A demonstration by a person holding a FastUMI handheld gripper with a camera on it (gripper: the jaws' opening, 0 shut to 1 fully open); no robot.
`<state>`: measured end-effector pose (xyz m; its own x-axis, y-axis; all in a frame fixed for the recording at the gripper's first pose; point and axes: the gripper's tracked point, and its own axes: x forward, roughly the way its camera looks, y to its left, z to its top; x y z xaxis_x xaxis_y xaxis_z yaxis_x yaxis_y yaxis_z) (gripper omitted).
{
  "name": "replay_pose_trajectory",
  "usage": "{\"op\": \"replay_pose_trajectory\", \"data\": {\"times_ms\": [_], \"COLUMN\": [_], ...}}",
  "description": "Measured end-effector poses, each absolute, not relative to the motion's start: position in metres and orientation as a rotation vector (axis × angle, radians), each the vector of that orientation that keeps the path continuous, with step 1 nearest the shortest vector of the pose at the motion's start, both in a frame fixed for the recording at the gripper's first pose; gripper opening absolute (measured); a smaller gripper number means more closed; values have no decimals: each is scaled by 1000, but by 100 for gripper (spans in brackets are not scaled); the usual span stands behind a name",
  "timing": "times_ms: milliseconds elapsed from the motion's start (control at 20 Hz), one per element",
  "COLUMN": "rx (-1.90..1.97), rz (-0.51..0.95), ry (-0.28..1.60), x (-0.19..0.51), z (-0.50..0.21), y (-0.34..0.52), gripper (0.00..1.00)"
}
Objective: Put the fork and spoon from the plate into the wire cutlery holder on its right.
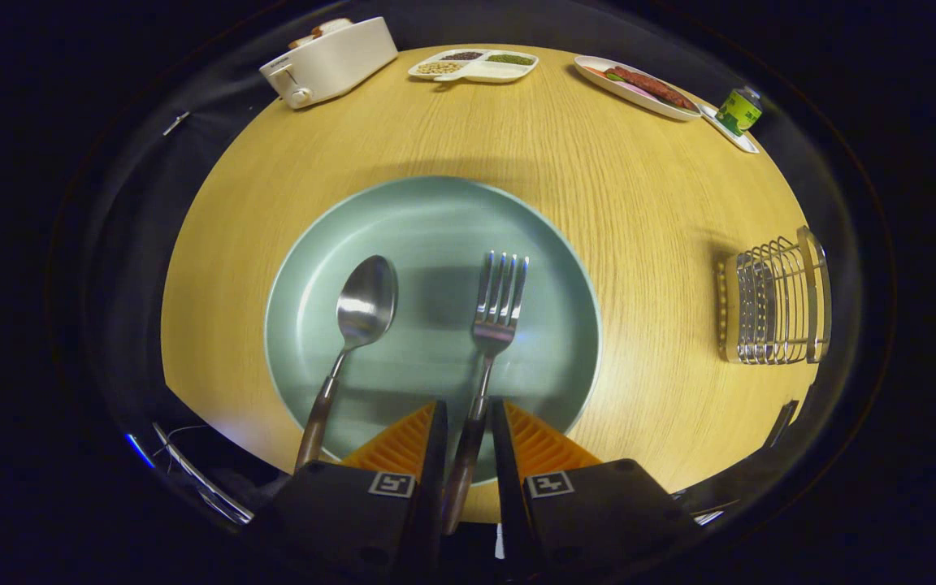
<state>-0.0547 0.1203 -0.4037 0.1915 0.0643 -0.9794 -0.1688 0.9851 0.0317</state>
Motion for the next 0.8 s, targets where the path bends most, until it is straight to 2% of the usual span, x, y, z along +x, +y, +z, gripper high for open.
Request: {"op": "replay_pose_trajectory", "data": {"times_ms": [100,200,600,800], "rx": [-51,-37,-90,-80], "rz": [145,154,210,245], "ry": [1402,1418,1404,1372], "x": [-55,-55,-52,-43], "z": [-401,-403,-394,-366], "y": [118,116,113,109], "gripper": [16,12,11,11]}}
